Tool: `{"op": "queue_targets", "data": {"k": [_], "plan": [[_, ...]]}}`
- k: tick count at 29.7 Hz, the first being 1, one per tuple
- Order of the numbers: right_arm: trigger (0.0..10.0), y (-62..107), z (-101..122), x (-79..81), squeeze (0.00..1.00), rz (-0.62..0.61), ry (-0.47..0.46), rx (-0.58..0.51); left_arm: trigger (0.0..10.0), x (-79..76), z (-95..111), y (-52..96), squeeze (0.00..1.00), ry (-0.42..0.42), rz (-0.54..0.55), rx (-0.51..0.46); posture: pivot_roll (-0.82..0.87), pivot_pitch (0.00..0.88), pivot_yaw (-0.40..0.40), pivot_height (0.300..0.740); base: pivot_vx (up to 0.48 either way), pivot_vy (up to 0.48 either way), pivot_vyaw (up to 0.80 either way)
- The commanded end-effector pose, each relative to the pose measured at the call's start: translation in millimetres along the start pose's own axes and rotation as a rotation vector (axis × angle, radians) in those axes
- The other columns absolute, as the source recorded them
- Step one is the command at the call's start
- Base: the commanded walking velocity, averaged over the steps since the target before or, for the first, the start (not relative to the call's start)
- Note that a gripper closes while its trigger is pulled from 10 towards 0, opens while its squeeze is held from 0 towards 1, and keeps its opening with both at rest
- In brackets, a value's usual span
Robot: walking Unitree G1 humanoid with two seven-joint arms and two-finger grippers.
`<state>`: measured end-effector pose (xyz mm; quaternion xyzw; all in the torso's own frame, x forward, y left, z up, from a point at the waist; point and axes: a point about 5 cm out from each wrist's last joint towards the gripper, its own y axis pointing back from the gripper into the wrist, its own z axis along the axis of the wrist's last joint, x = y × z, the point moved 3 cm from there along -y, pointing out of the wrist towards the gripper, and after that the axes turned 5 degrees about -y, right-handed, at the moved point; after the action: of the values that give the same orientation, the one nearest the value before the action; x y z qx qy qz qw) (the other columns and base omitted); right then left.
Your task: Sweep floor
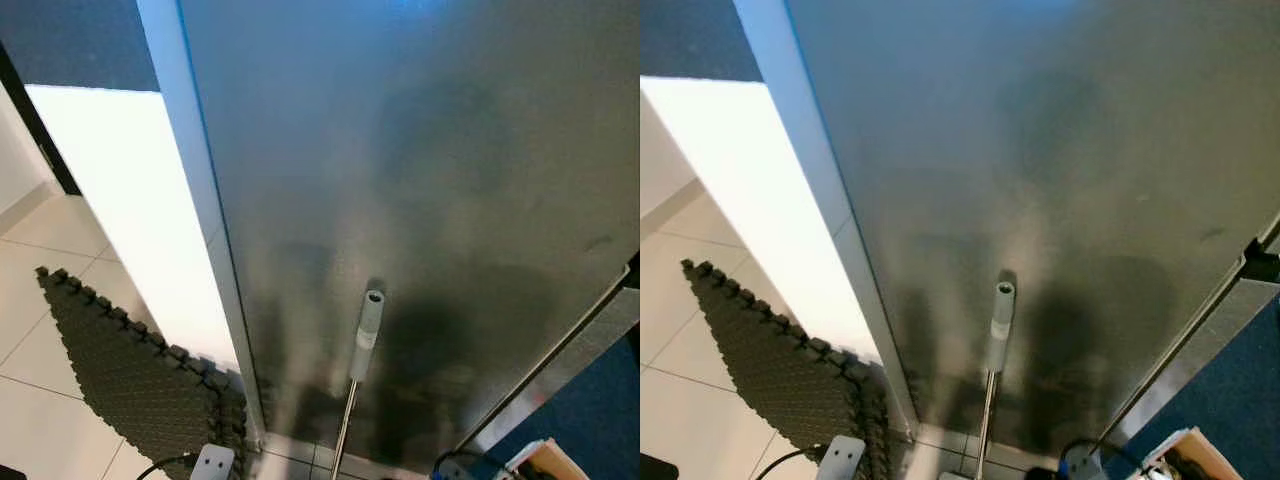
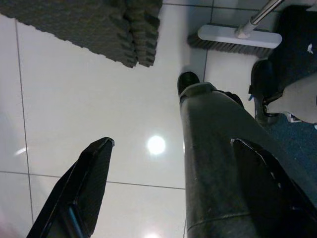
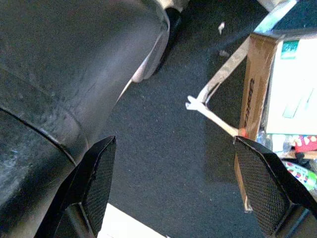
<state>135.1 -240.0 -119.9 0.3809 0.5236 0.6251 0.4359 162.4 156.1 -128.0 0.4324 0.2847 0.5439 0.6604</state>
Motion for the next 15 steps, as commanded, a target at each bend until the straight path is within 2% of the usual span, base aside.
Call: {"op": "queue_targets", "data": {"k": [1, 7, 9, 10, 12, 13, 15], "plan": [[10.0, -2.9, -16, 1.9, 0.00, -0.027, 0.009, 0.039, 10.0, -5.0, -15, 1.8, 0.00, -0.003, -0.020, 0.054, -0.08, 0.062, 0.002, 0.740, -0.337, 0.000, 0.00], [10.0, -7.2, -30, 10.6, 0.00, -0.036, -0.029, 0.053, 10.0, -5.4, -15, 1.8, 0.00, -0.005, -0.022, 0.055, -0.08, 0.058, 0.003, 0.740, -0.336, 0.000, 0.00], [10.0, -9.9, -41, 15.9, 0.00, -0.060, -0.073, 0.059, 10.0, -6.2, -16, 1.8, 0.00, -0.009, -0.024, 0.056, -0.08, 0.046, -0.002, 0.740, -0.341, 0.000, 0.00], [10.0, -9.9, -41, 15.9, 0.00, -0.060, -0.073, 0.059, 10.0, -6.2, -16, 1.8, 0.00, -0.009, -0.024, 0.056, -0.08, 0.046, -0.002, 0.740, -0.341, 0.000, 0.00], [10.0, -11.4, -41, 18.7, 0.00, -0.077, -0.164, 0.017, 10.0, -7.0, -15, 1.8, 0.00, -0.009, -0.025, 0.055, -0.07, 0.037, -0.004, 0.740, -0.341, 0.000, 0.00], [10.0, -11.4, -41, 18.7, 0.00, -0.077, -0.164, 0.017, 10.0, -7.0, -15, 1.8, 0.00, -0.009, -0.025, 0.055, -0.07, 0.037, -0.004, 0.740, -0.341, 0.000, 0.00], [10.0, -10.8, -28, 13.8, 0.00, -0.113, -0.225, -0.062, 10.0, -7.5, -15, 1.7, 0.00, -0.009, -0.026, 0.052, -0.07, 0.029, -0.004, 0.740, -0.341, 0.000, 0.00]]}}
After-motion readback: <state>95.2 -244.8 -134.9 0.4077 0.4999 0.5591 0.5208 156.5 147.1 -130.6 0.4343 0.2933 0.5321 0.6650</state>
